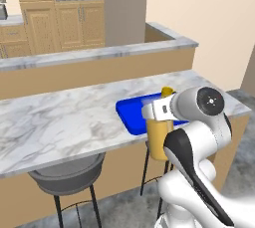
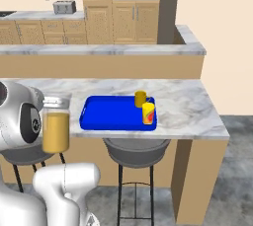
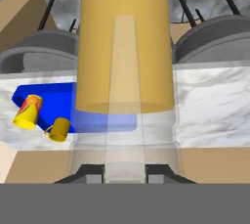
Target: There is a tray on the dining counter. Grab the cup, mug, and pitcher and place them on the tray. The pitcher may be placed next to the tray if it cannot fit the tray.
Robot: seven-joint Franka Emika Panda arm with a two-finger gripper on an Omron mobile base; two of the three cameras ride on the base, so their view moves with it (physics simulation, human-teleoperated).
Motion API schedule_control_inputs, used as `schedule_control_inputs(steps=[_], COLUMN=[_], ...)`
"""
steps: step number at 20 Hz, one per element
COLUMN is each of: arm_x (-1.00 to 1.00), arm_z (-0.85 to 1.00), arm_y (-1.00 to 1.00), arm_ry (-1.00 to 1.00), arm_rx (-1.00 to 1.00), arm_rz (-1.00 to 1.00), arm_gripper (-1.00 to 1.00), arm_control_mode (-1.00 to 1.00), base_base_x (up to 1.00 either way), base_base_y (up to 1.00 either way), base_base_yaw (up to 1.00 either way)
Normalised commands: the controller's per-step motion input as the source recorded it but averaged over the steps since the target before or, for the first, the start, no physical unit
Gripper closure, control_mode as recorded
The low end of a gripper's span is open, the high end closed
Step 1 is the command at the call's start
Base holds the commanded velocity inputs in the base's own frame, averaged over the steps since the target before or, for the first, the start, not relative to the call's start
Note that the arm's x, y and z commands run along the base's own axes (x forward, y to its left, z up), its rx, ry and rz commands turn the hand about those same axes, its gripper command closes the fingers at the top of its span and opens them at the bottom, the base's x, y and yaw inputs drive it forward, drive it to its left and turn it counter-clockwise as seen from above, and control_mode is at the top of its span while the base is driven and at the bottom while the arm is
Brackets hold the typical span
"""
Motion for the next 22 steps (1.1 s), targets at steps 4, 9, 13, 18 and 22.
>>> schedule_control_inputs(steps=[4,9,13,18,22], arm_x=[0.00,0.03,0.06,0.31,0.51], arm_z=[0.00,0.00,0.04,0.20,0.40], arm_y=[0.00,0.07,0.00,0.02,0.01], arm_ry=[0.00,0.01,-0.13,-0.16,-0.03], arm_rx=[0.00,-0.02,0.00,0.00,0.00], arm_rz=[0.00,0.01,0.01,-0.07,-0.17], arm_gripper=[1.00,1.00,1.00,1.00,1.00], arm_control_mode=[-1.00,-1.00,-1.00,-1.00,-1.00], base_base_x=[0.00,0.00,0.00,0.00,0.00], base_base_y=[0.00,0.00,0.00,0.00,0.00], base_base_yaw=[0.00,0.00,0.00,0.00,0.00])
